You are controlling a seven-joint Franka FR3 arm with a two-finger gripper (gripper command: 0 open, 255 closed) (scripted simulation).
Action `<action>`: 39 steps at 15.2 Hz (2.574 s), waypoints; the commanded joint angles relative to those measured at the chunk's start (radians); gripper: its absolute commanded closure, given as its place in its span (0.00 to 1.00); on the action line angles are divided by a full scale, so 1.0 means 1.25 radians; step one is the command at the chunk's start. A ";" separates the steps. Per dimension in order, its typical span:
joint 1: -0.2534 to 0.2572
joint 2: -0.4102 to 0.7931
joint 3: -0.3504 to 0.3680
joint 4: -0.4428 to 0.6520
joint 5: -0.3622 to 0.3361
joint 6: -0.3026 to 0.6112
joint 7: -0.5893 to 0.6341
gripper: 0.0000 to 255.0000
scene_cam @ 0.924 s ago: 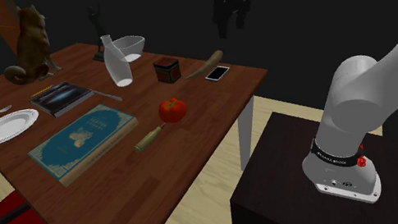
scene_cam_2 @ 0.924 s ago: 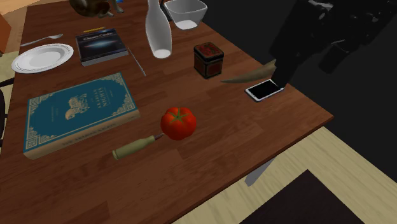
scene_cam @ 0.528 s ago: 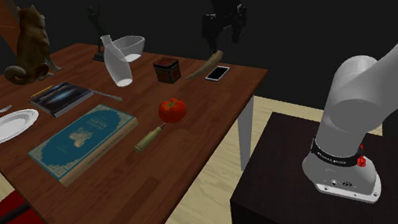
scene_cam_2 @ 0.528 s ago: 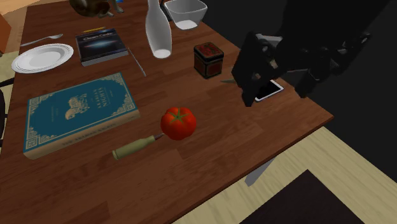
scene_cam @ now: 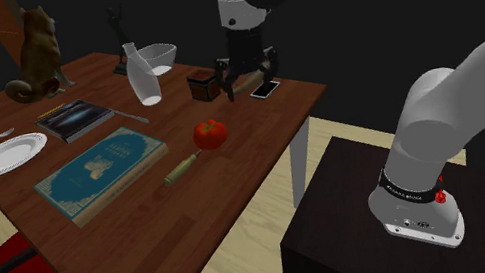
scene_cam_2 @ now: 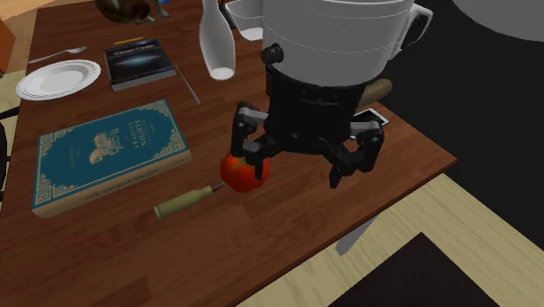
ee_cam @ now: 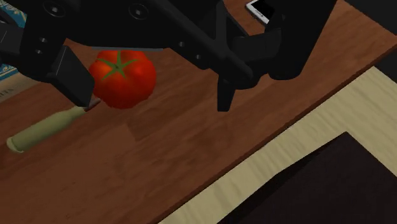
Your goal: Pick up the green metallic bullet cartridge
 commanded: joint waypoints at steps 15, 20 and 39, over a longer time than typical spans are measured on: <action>-0.096 0.511 0.246 0.232 -0.114 0.227 0.779 0.00; -0.062 0.682 0.222 0.350 -0.202 0.251 0.993 0.00; -0.050 0.728 0.208 0.321 -0.232 0.320 1.009 1.00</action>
